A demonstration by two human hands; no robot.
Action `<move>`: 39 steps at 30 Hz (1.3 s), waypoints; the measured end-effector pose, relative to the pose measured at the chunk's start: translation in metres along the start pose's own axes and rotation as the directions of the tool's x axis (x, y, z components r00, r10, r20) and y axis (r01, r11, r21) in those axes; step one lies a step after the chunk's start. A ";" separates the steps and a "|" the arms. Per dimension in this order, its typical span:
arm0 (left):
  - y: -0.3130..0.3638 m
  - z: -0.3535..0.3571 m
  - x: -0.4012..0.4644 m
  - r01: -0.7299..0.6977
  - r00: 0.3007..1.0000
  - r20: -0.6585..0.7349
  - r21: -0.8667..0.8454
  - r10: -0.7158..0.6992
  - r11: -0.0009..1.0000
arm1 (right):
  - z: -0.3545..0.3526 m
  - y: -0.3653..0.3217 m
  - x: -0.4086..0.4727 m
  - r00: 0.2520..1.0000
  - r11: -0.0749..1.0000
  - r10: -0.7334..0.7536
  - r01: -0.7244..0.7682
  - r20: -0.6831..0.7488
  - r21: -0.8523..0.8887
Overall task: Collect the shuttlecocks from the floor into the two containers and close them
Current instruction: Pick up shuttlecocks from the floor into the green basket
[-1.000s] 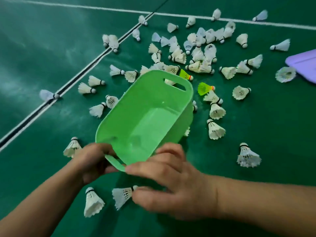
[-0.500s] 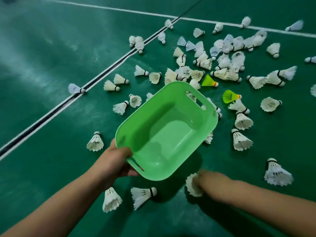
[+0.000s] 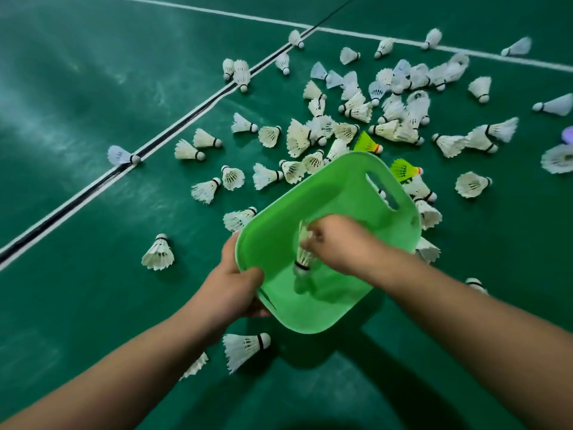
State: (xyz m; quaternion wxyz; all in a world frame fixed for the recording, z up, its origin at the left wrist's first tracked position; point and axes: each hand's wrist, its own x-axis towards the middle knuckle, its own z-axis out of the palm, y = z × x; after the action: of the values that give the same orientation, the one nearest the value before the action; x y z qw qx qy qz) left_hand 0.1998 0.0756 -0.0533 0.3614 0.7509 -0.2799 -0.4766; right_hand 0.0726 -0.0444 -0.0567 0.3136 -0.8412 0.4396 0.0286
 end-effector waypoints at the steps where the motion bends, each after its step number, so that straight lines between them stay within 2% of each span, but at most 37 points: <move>1: -0.001 0.004 -0.001 -0.021 1.000 -0.001 0.001 0.021 1.000 | 0.016 -0.001 0.004 1.000 1.000 0.017 -0.017 0.020 -0.012; 3: -0.002 0.011 -0.003 -0.076 0.997 -0.007 0.008 0.076 0.997 | 0.038 0.001 0.007 0.990 0.993 0.098 -0.105 0.102 0.060; 5: -0.004 0.016 -0.004 -0.111 0.994 -0.020 0.032 0.112 0.993 | 0.046 0.010 0.011 0.960 0.936 0.201 -0.248 0.197 0.251; 6: -0.005 0.019 -0.004 -0.119 0.993 -0.021 0.035 0.119 0.992 | 0.046 0.016 0.011 0.945 0.907 0.237 -0.298 0.225 0.298; 7: -0.008 0.022 -0.003 -0.119 0.993 -0.020 0.031 0.119 0.992 | 0.045 0.023 0.011 0.941 0.911 0.258 -0.313 0.221 0.270; 9: -0.012 0.031 0.002 -0.119 0.993 -0.015 0.033 0.120 0.992 | 0.043 0.033 0.009 0.963 0.967 0.253 -0.256 0.096 0.014; 11: -0.016 0.040 0.008 -0.121 0.992 -0.014 0.042 0.122 0.992 | 0.033 0.037 0.001 0.985 0.929 0.168 -0.169 -0.032 -0.330; 12: -0.015 0.043 0.009 -0.120 0.993 -0.011 0.056 0.121 0.991 | 0.027 0.042 -0.003 0.992 0.911 0.101 -0.122 -0.072 -0.394; 14: -0.010 0.047 0.014 -0.139 0.990 -0.012 0.108 0.141 0.984 | 0.002 0.056 -0.017 0.974 0.920 -0.081 -0.010 -0.214 -0.392; 16: 0.000 0.045 0.022 -0.156 0.987 -0.013 0.132 0.160 0.979 | -0.028 0.083 -0.036 0.851 0.944 -0.239 0.091 -0.467 -0.317; 17: 0.004 0.044 0.027 -0.173 0.984 -0.010 0.140 0.176 0.975 | -0.041 0.103 -0.046 0.774 0.957 -0.239 0.086 -0.586 -0.277; 18: 0.008 0.042 0.031 -0.196 0.979 -0.016 0.153 0.201 0.968 | -0.053 0.122 -0.056 0.724 0.972 -0.178 0.023 -0.666 -0.234; 20: 0.016 0.041 0.034 -0.219 0.972 -0.048 0.190 0.231 0.957 | -0.061 0.156 -0.071 0.712 0.986 0.009 -0.124 -0.702 -0.113; 22: 0.017 0.046 0.036 -0.221 0.967 -0.088 0.190 0.241 0.957 | -0.057 0.188 -0.079 0.722 0.966 0.201 -0.260 -0.662 0.010; 23: 0.014 0.050 0.036 -0.207 0.969 -0.100 0.157 0.224 0.966 | -0.052 0.202 -0.079 0.730 0.940 0.275 -0.340 -0.625 0.016; 24: 0.010 0.054 0.035 -0.182 0.975 -0.109 0.120 0.195 0.976 | -0.046 0.217 -0.078 0.761 0.902 0.339 -0.430 -0.553 -0.039; 26: 0.000 0.062 0.034 -0.141 0.981 -0.120 0.076 0.149 0.987 | -0.027 0.245 -0.077 0.831 0.799 0.488 -0.548 -0.266 -0.247; 28: -0.005 0.069 0.030 -0.118 0.987 -0.106 0.058 0.124 0.991 | 0.001 0.267 -0.077 0.829 0.785 0.560 -0.525 0.013 -0.328; 29: -0.007 0.069 0.029 -0.106 0.989 -0.101 0.058 0.112 0.993 | 0.013 0.275 -0.077 0.838 0.804 0.541 -0.491 0.073 -0.335; 30: -0.006 0.071 0.027 -0.103 0.990 -0.092 0.054 0.108 0.993 | 0.018 0.280 -0.078 0.860 0.823 0.506 -0.458 0.066 -0.336; 31: -0.008 0.070 0.026 -0.102 0.990 -0.089 0.055 0.106 0.993 | 0.017 0.280 -0.076 0.880 0.835 0.474 -0.451 -0.002 -0.316; 32: -0.008 0.071 0.024 -0.099 0.990 -0.091 0.059 0.104 0.993 | 0.007 0.280 -0.072 0.878 0.845 0.456 -0.479 -0.147 -0.238; 33: -0.006 0.070 0.021 -0.101 0.990 -0.092 0.066 0.106 0.993 | -0.010 0.277 -0.066 0.815 0.852 0.475 -0.521 -0.331 -0.059; 34: -0.007 0.068 0.021 -0.104 0.990 -0.089 0.075 0.111 0.992 | -0.034 0.272 -0.060 0.688 0.840 0.530 -0.507 -0.496 0.195; 35: -0.007 0.066 0.021 -0.106 0.990 -0.083 0.080 0.112 0.991 | -0.062 0.259 -0.058 0.560 0.818 0.575 -0.389 -0.596 0.424; 36: -0.007 0.065 0.021 -0.102 0.991 -0.078 0.076 0.107 0.992 | -0.087 0.243 -0.059 0.502 0.804 0.576 -0.209 -0.645 0.556; 37: -0.008 0.065 0.021 -0.097 0.992 -0.072 0.069 0.102 0.993 | -0.108 0.224 -0.060 0.527 0.801 0.521 -0.028 -0.672 0.598; 38: -0.008 0.065 0.021 -0.096 0.993 -0.064 0.063 0.100 0.993 | -0.123 0.204 -0.063 0.619 0.782 0.425 0.115 -0.660 0.612; 39: -0.008 0.064 0.021 -0.095 0.993 -0.061 0.050 0.098 0.994 | -0.130 0.181 -0.066 0.745 0.758 0.302 0.191 -0.595 0.623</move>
State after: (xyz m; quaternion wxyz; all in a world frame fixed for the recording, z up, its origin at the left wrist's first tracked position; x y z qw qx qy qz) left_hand 0.1496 0.0463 -0.0886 0.3749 0.7596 -0.3155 -0.4278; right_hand -0.1346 -0.1444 -0.0222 0.4061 -0.6174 0.5297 -0.4164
